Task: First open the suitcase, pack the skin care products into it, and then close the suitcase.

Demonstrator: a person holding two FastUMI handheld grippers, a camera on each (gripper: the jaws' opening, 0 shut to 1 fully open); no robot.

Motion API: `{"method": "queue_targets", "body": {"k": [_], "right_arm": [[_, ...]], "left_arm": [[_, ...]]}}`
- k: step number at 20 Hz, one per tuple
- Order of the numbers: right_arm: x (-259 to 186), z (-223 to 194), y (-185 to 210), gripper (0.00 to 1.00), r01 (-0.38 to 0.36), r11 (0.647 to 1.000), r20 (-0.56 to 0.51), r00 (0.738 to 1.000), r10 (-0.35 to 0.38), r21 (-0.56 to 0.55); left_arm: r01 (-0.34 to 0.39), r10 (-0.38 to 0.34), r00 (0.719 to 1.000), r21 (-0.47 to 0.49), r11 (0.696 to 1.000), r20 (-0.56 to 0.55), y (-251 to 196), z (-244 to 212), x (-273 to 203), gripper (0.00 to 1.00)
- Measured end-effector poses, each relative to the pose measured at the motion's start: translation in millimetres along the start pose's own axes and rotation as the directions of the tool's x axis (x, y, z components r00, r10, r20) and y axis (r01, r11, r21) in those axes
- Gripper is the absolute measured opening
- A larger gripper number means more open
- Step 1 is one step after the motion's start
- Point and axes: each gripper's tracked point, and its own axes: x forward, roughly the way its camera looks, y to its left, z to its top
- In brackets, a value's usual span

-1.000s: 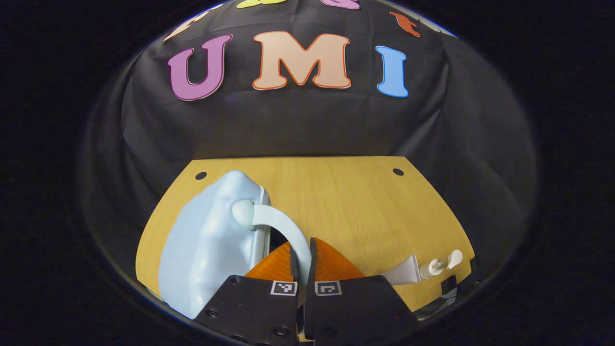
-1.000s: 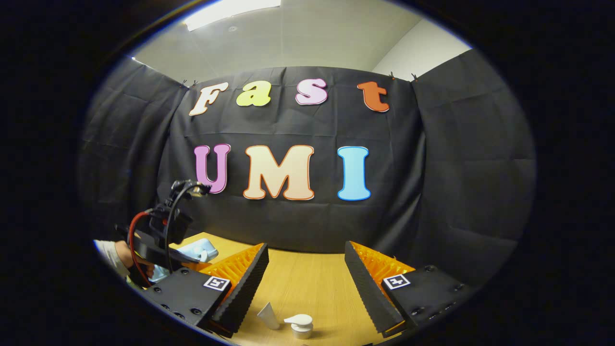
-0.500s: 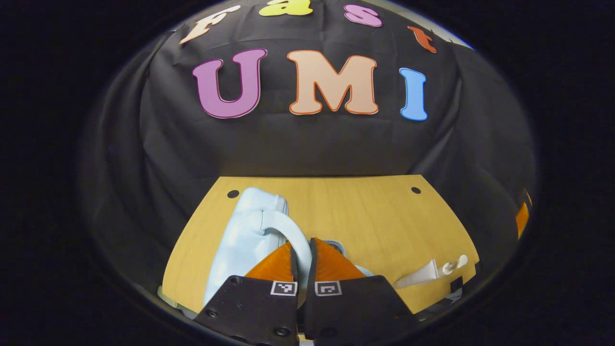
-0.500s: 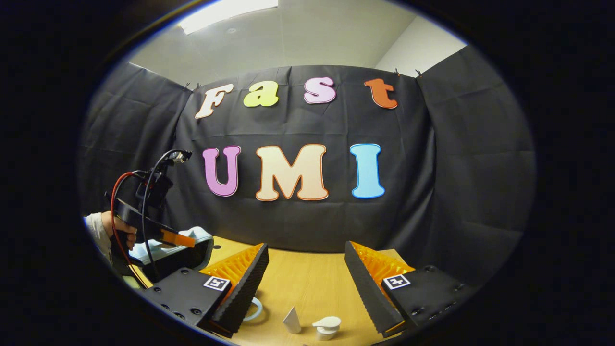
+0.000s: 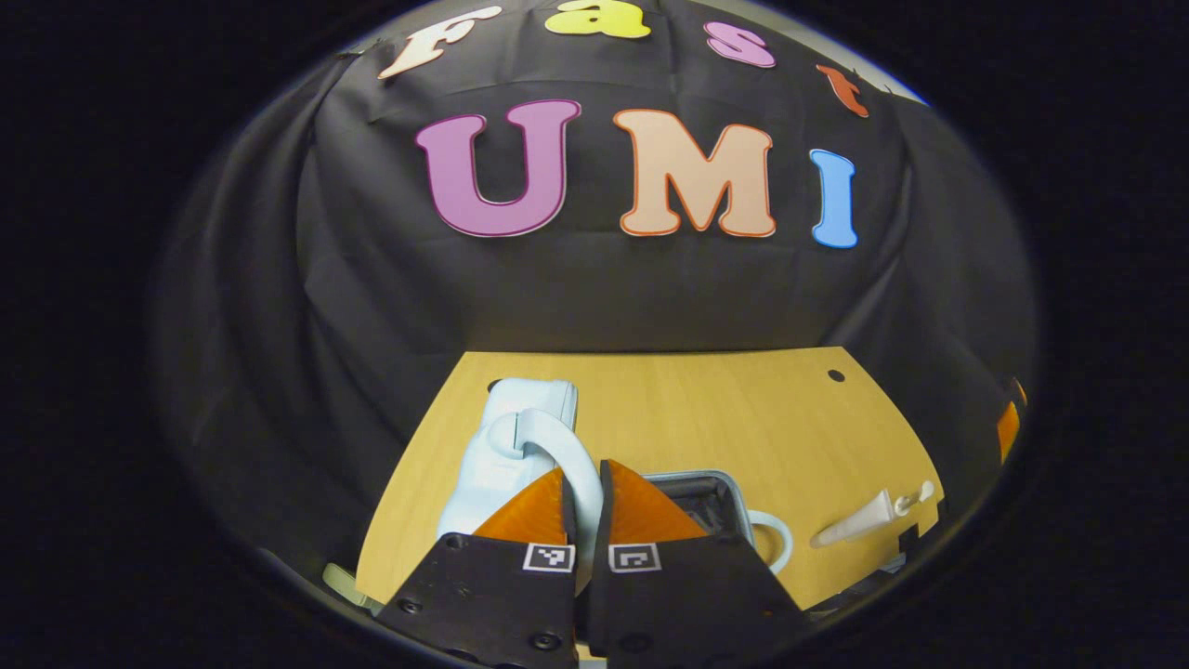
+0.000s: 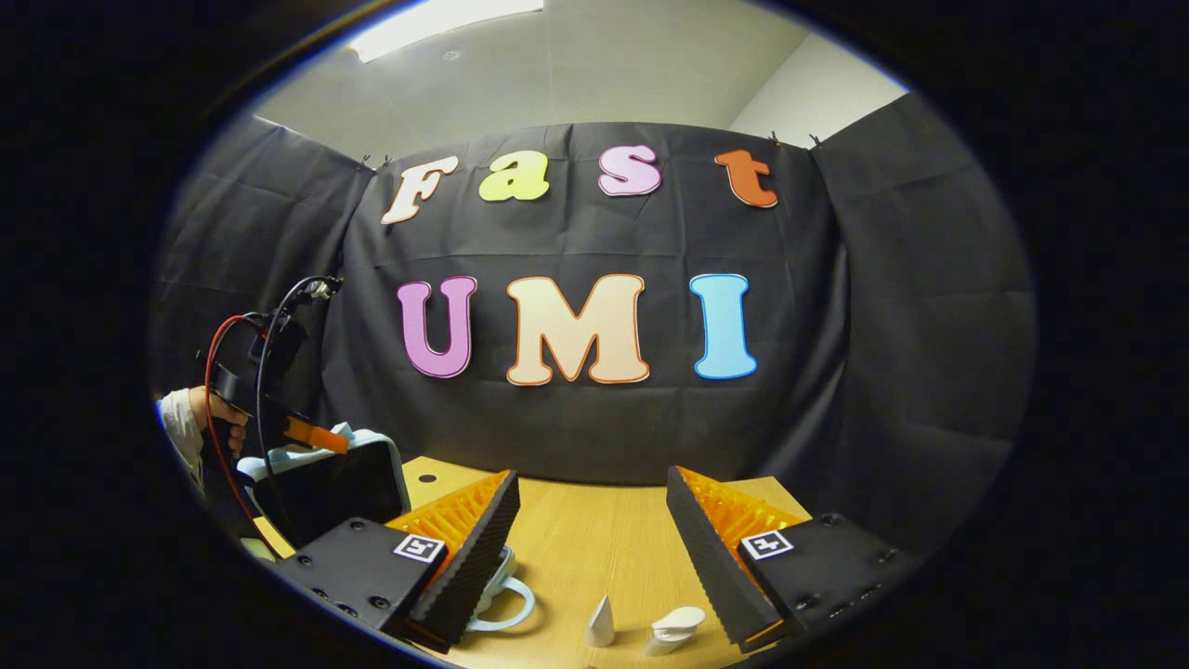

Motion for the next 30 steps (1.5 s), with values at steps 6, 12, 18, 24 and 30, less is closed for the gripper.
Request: {"method": "queue_targets", "body": {"k": [6,12,18,24,30], "right_arm": [[2.0,-4.1,38.6,0.99,-0.013,1.000,-0.015,1.000,0.013,0.009],[-1.2,1.1,64.7,1.00,-0.006,1.000,0.010,1.000,0.006,-0.015],[-4.9,-4.1,77.4,0.99,-0.004,0.999,-0.004,1.000,0.004,-0.036],[-7.1,-3.3,82.8,1.00,-0.002,0.999,-0.006,1.000,0.002,-0.049],[-3.2,-0.9,77.0,0.99,-0.002,0.999,-0.004,1.000,0.002,-0.053]], "left_arm": [[-0.016,0.016,1.000,-0.028,0.999,-0.004,59.7,-2.5,7.3,0.00],[-0.102,0.100,0.994,-0.061,0.993,-0.030,139.8,-23.3,24.2,0.00],[-0.210,0.195,0.974,-0.131,0.969,-0.118,218.0,-65.1,44.6,0.00],[-0.327,0.289,0.937,-0.199,0.924,-0.196,268.7,-111.3,48.0,0.00],[-0.452,0.459,0.889,-0.201,0.869,-0.016,291.4,-66.8,25.6,0.99]]}}
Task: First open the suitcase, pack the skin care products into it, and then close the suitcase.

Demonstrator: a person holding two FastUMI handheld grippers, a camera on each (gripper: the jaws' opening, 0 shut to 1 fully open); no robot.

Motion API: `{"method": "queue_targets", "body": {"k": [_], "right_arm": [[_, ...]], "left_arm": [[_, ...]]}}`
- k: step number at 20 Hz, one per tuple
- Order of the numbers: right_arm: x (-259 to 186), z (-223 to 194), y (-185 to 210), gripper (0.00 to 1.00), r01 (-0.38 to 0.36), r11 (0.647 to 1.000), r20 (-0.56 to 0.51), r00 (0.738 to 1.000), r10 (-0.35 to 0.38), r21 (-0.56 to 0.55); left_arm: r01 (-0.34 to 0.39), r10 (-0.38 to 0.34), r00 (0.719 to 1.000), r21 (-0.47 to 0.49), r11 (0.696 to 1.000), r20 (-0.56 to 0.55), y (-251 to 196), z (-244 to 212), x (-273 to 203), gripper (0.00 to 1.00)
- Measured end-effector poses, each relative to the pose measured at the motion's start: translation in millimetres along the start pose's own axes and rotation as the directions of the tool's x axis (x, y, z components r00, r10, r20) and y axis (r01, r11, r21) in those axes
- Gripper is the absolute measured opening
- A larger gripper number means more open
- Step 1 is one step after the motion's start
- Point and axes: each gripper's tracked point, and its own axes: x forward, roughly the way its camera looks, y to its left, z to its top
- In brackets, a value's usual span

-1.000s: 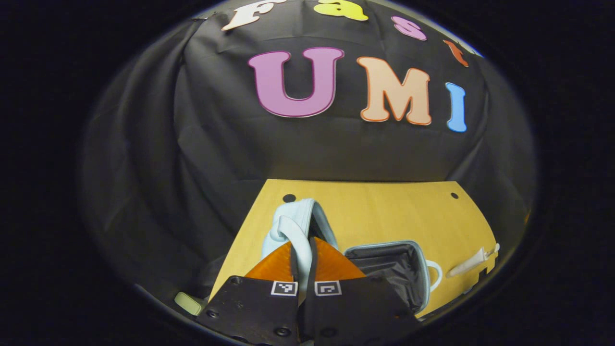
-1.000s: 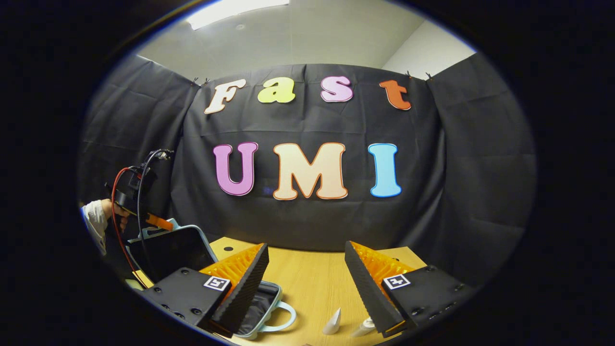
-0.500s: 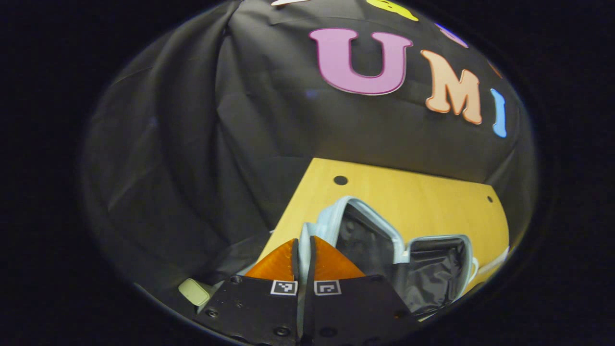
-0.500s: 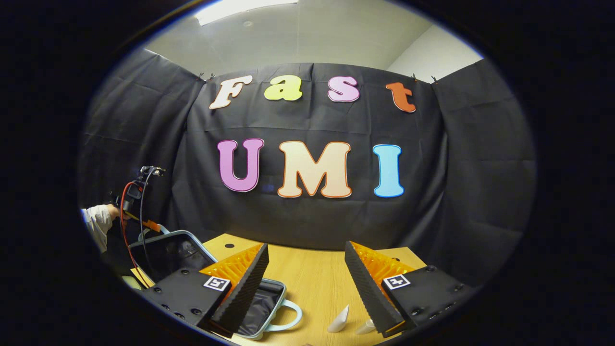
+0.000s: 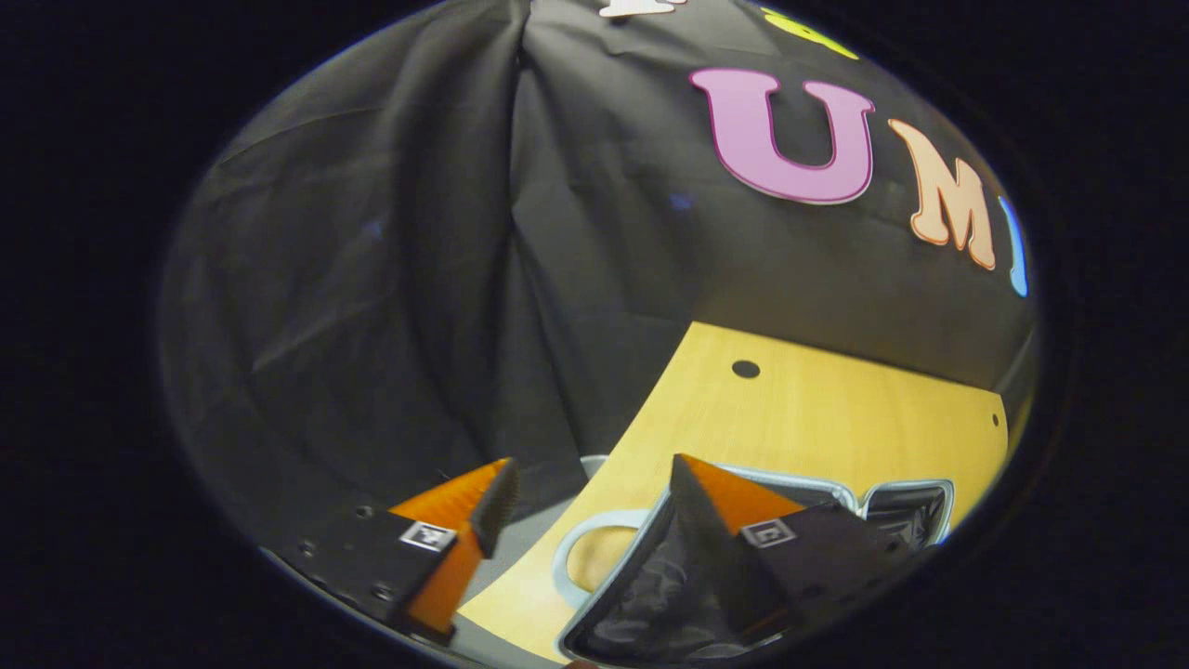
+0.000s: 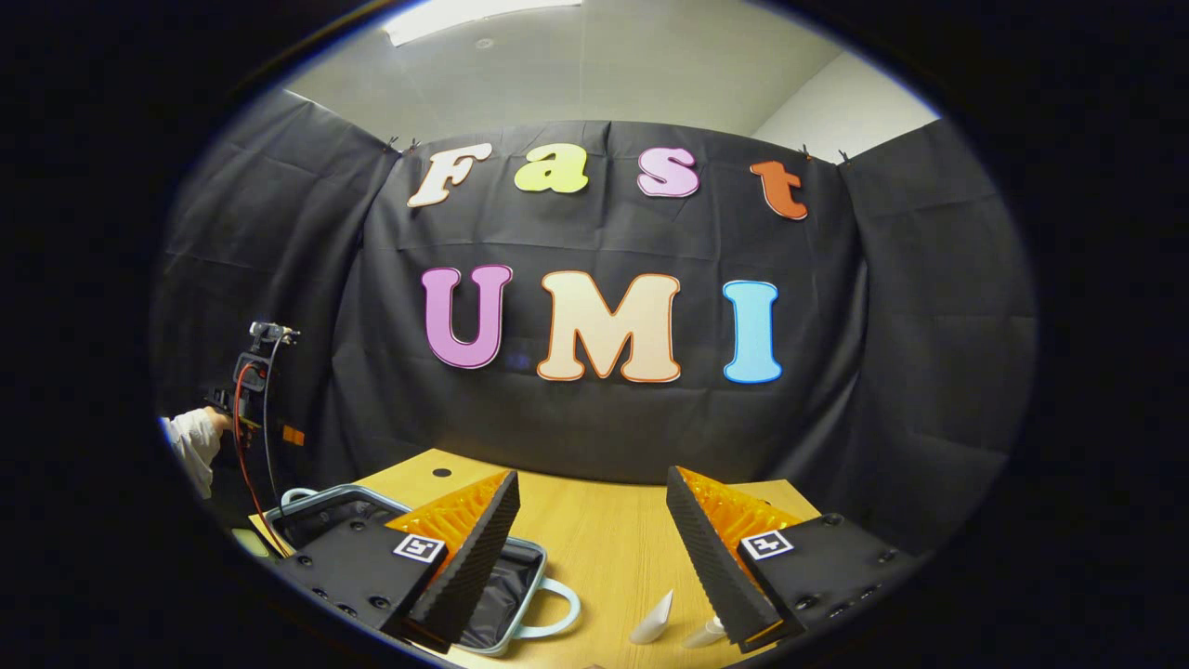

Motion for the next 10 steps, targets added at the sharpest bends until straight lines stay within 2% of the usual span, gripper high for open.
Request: {"method": "queue_targets", "body": {"k": [2,4,6,10], "right_arm": [[1.8,0.8,-7.4,0.99,0.005,1.000,0.002,1.000,-0.005,0.006],[1.9,3.7,-17.7,0.99,0.012,1.000,0.009,1.000,-0.012,0.012],[3.9,6.6,-32.4,0.98,0.024,1.000,0.025,0.999,-0.025,0.015],[6.8,8.9,-60.6,0.98,0.039,0.999,0.049,0.998,-0.040,0.020]], "left_arm": [[-0.002,0.004,0.995,-0.018,1.000,0.103,-11.6,22.8,-19.8,0.98],[0.033,-0.022,0.980,-0.051,0.998,0.199,-26.7,44.5,-42.8,0.95],[0.086,-0.064,0.961,-0.069,0.994,0.270,-52.4,58.9,-75.4,0.95],[0.167,-0.141,0.913,-0.034,0.985,0.383,-98.1,75.2,-136.2,0.95]]}}
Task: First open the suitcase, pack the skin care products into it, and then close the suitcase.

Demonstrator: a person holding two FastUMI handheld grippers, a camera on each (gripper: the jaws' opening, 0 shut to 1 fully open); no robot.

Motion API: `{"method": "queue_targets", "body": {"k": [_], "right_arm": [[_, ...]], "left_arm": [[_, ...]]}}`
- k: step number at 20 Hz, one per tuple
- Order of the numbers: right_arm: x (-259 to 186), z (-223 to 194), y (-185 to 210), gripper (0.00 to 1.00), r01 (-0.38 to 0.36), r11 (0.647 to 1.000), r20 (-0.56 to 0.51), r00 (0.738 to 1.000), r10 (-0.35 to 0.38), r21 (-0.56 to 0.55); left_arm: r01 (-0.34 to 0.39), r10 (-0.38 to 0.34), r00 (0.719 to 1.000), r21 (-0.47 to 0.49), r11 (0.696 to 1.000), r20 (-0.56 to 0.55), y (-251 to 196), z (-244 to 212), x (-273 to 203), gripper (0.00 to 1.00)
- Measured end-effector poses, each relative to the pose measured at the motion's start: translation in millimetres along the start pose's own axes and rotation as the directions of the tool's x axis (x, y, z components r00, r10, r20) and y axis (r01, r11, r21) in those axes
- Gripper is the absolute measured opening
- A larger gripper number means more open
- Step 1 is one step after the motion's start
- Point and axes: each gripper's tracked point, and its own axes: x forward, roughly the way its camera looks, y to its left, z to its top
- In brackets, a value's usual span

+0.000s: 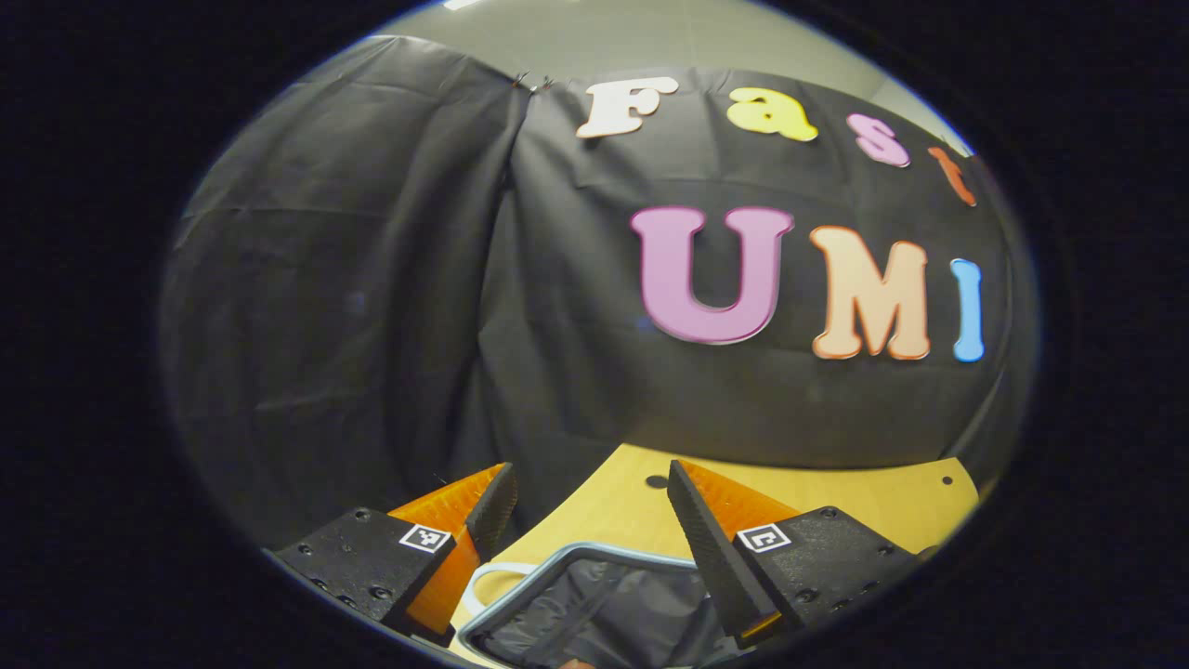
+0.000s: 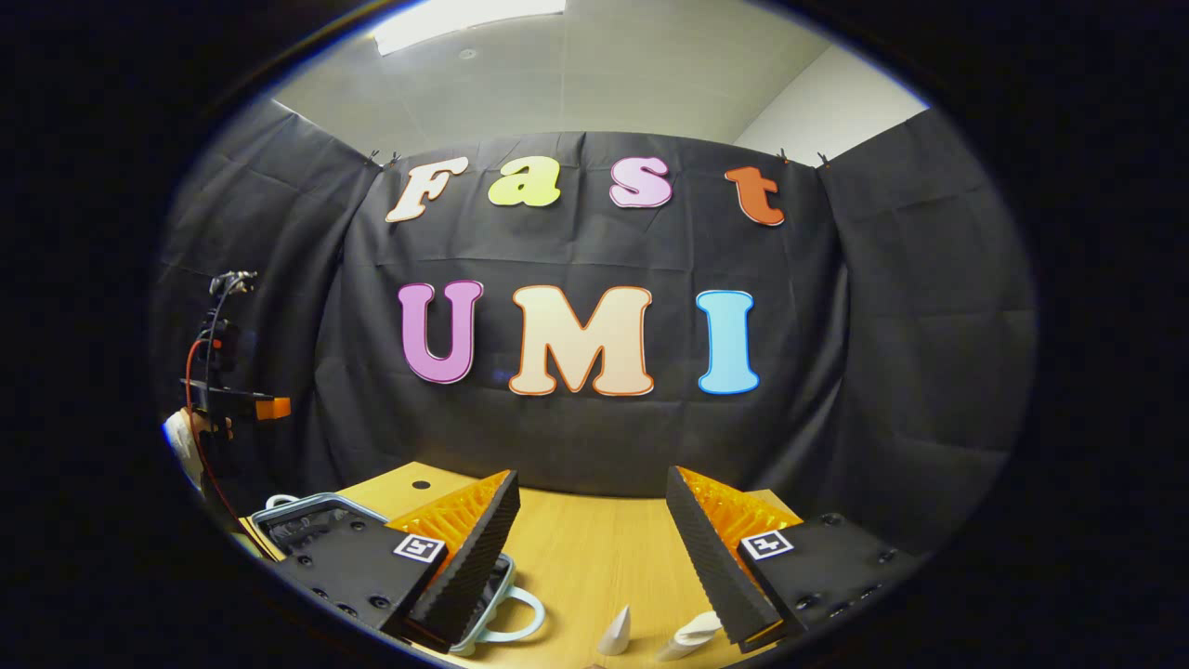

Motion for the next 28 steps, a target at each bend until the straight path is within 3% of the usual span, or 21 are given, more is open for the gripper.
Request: {"method": "queue_targets", "body": {"k": [7,15,22,28], "right_arm": [[-4.0,1.6,-56.8,0.99,0.030,1.000,0.039,0.999,-0.031,0.009],[-15.3,8.7,-128.7,1.00,0.050,0.998,0.070,0.996,-0.052,0.031],[-25.9,1.0,-179.8,0.99,0.059,0.998,0.061,0.996,-0.061,0.031],[-31.9,-6.0,-210.4,0.99,0.059,0.998,0.046,0.997,-0.060,0.014]], "left_arm": [[0.210,-0.209,0.977,-0.008,0.978,0.048,-155.3,9.7,-58.3,0.94],[0.420,-0.419,0.907,0.021,0.907,-0.034,-329.7,-31.6,-114.4,0.95],[0.518,-0.508,0.850,0.049,0.854,-0.139,-411.0,-89.2,-152.1,0.95],[0.579,-0.547,0.775,0.009,0.815,-0.318,-457.4,-176.3,-175.2,0.94]]}}
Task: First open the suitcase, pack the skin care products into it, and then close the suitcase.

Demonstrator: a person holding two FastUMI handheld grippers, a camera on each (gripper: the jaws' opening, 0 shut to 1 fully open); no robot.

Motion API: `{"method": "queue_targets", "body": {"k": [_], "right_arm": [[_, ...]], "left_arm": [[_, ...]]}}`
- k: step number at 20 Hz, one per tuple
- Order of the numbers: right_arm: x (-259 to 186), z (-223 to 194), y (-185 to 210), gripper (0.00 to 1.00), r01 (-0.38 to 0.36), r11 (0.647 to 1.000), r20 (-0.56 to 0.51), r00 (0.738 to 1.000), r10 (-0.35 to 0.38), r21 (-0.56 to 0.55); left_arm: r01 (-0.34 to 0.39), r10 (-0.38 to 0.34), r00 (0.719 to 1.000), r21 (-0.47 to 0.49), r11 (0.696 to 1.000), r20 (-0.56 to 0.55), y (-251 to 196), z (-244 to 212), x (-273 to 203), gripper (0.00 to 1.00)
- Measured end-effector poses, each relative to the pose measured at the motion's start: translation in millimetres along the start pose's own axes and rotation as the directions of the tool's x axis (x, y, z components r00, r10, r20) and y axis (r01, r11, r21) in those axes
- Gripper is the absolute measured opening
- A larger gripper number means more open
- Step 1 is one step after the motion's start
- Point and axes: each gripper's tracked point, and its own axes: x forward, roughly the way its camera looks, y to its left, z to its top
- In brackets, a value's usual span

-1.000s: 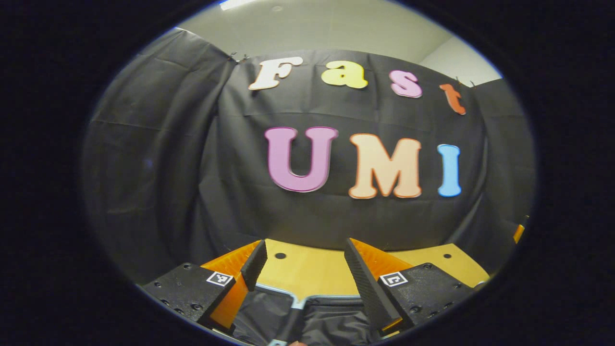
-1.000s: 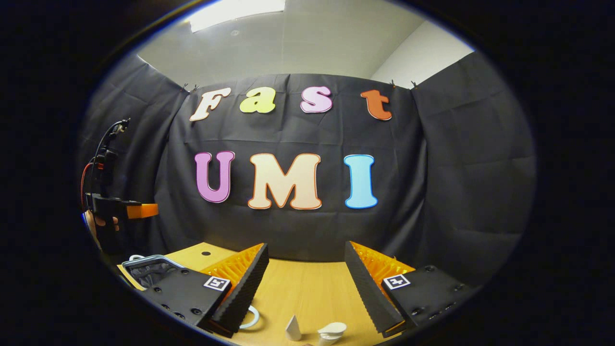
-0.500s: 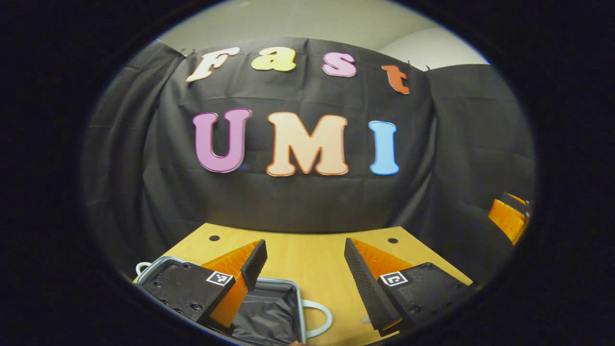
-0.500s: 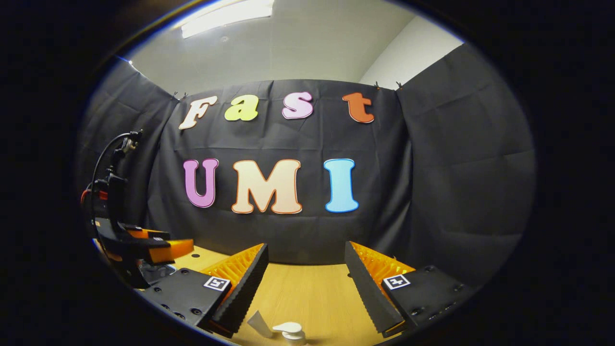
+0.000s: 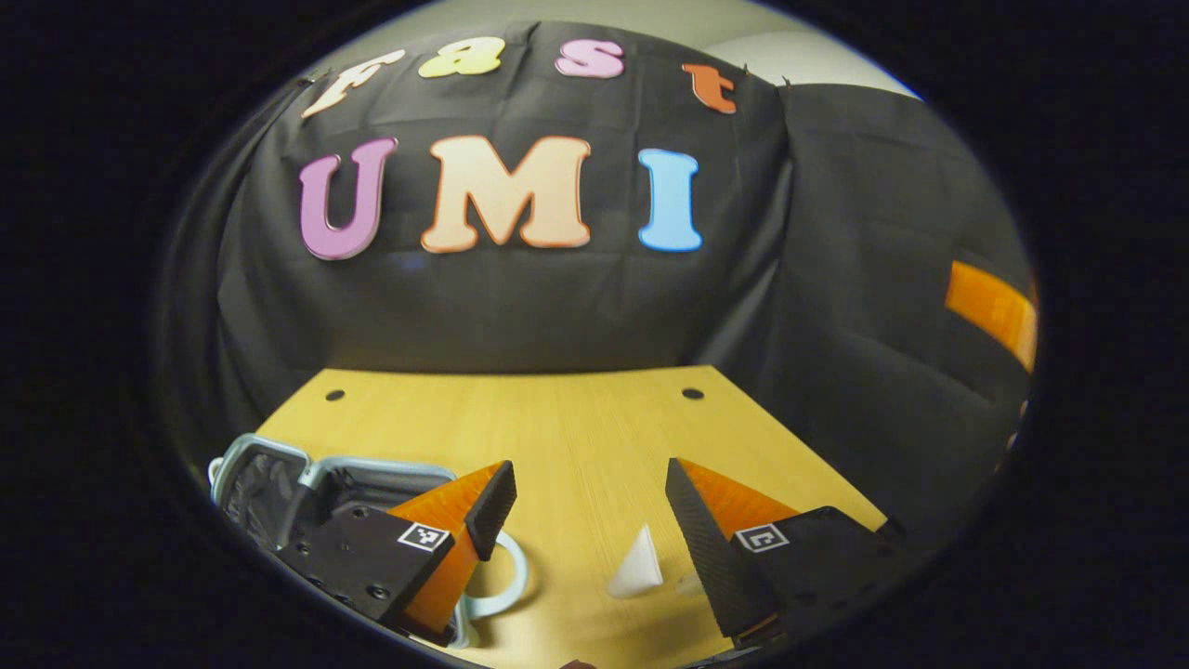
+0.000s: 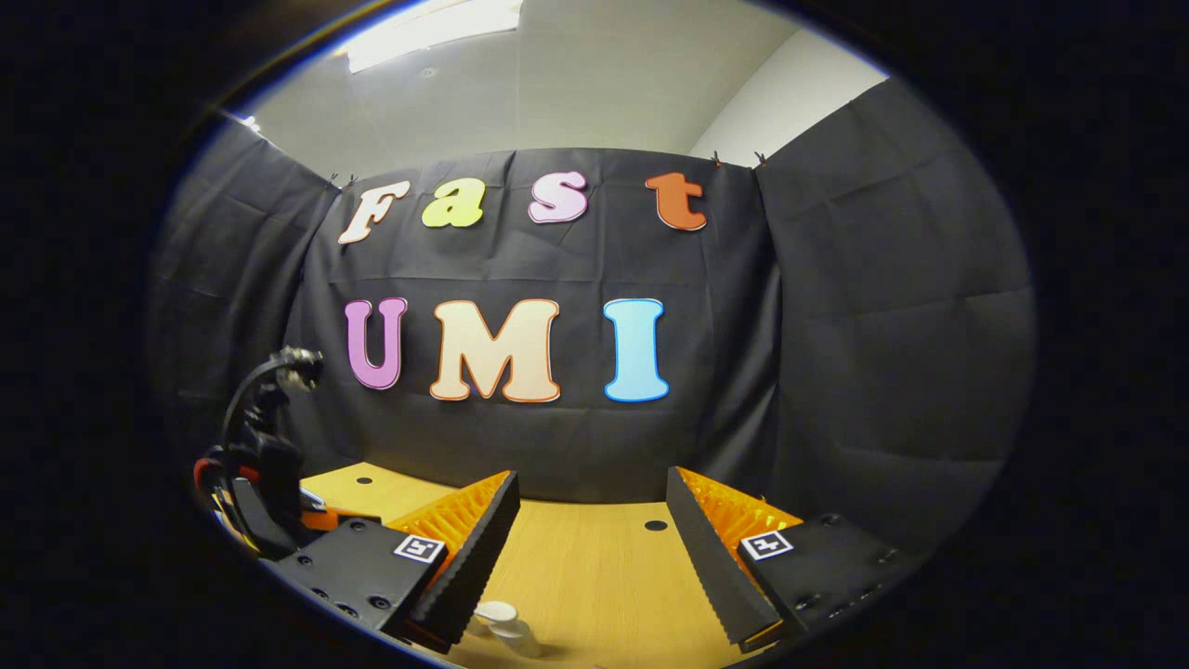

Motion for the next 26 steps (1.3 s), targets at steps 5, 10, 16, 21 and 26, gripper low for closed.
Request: {"method": "queue_targets", "body": {"k": [5,10,16,21,26], "right_arm": [[-1.3,-8.6,-14.8,0.99,-0.012,1.000,-0.017,1.000,0.012,-0.011],[-7.5,-22.8,-16.2,1.00,-0.043,0.999,-0.031,0.999,0.043,0.005],[-7.9,-37.3,-2.5,0.99,-0.039,0.999,-0.038,0.999,0.039,-0.005],[-2.8,-71.4,29.5,0.99,-0.064,0.998,-0.107,0.992,0.063,-0.009],[10.0,-120.7,63.9,0.99,-0.076,0.997,-0.189,0.979,0.076,0.002]], "left_arm": [[0.009,-0.013,0.991,-0.031,0.999,-0.130,-13.0,-61.5,19.6,0.96],[-0.004,-0.011,0.974,-0.065,0.998,-0.224,-12.2,-108.4,37.5,0.92],[0.041,-0.043,0.960,-0.014,0.999,-0.278,-18.3,-137.4,48.7,0.45],[0.087,-0.090,0.959,-0.022,0.996,-0.269,-10.3,-112.5,24.5,0.29],[0.082,-0.083,0.973,-0.012,0.997,-0.217,27.4,-59.8,-5.1,0.29]]}}
